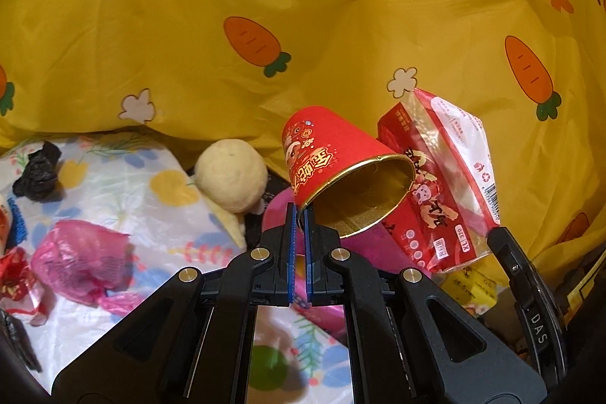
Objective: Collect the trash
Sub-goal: 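Carry the snack bag and red cup to the pink bucket and release both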
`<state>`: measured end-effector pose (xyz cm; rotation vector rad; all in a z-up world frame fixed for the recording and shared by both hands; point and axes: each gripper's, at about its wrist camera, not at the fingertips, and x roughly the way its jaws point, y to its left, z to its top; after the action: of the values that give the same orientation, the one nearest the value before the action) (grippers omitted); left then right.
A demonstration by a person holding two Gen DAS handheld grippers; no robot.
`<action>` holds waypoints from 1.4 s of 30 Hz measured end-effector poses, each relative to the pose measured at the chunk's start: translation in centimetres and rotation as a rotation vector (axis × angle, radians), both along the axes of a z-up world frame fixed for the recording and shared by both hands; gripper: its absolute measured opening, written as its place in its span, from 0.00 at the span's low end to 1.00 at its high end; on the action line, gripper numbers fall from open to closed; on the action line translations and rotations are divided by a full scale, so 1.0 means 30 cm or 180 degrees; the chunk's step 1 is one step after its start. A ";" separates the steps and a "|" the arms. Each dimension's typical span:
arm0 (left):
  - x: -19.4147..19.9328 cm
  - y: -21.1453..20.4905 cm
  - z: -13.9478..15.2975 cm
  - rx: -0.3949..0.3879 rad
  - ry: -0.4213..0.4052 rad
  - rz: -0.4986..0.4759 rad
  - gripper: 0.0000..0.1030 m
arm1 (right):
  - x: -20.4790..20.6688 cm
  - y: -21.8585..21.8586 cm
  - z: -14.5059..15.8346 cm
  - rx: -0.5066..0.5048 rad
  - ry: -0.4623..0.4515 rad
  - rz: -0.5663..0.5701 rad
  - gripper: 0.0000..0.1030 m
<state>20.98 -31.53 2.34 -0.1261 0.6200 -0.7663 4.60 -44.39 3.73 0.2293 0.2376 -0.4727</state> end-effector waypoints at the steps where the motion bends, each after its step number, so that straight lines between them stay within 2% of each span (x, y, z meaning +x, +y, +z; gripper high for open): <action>1: 0.010 -0.021 -0.010 0.0003 0.0012 -0.0044 0.03 | 0.005 -0.006 -0.008 -0.0012 0.0021 -0.0021 0.02; 14: 0.080 -0.174 -0.165 0.0162 0.0307 -0.0301 0.03 | 0.048 -0.082 -0.080 -0.0034 0.0200 -0.0101 0.02; 32: 0.073 -0.198 -0.207 0.0180 0.0427 -0.0535 0.05 | 0.082 -0.107 -0.122 0.0080 0.0278 -0.0076 0.02; 33: 0.074 -0.194 -0.207 0.0187 0.0432 -0.0535 0.11 | 0.083 -0.108 -0.123 0.0085 0.0275 -0.0067 0.02; 34: 0.075 -0.187 -0.207 0.0184 0.0430 -0.0529 0.23 | 0.084 -0.108 -0.123 0.0092 0.0273 -0.0062 0.02; 35: 0.076 -0.174 -0.205 0.0173 0.0427 -0.0497 0.44 | 0.085 -0.109 -0.122 0.0104 0.0262 -0.0052 0.04; 36: 0.078 -0.154 -0.201 0.0132 0.0417 -0.0435 0.55 | 0.087 -0.108 -0.120 0.0107 0.0256 -0.0050 0.05; 37: 0.079 -0.129 -0.195 0.0075 0.0392 -0.0349 0.72 | 0.088 -0.107 -0.117 0.0107 0.0249 -0.0057 0.09; 40: 0.083 -0.050 -0.172 -0.0006 0.0306 -0.0100 0.84 | 0.075 -0.104 -0.108 0.0125 0.0170 -0.0053 0.36; 42: 0.083 0.003 -0.157 0.0010 0.0265 0.0055 0.86 | 0.065 -0.089 -0.097 0.0086 0.0129 -0.0068 0.36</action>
<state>23.48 -31.42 -2.37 -0.1610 0.6982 -0.7463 6.55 -47.05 0.81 0.2489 0.2815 -0.4959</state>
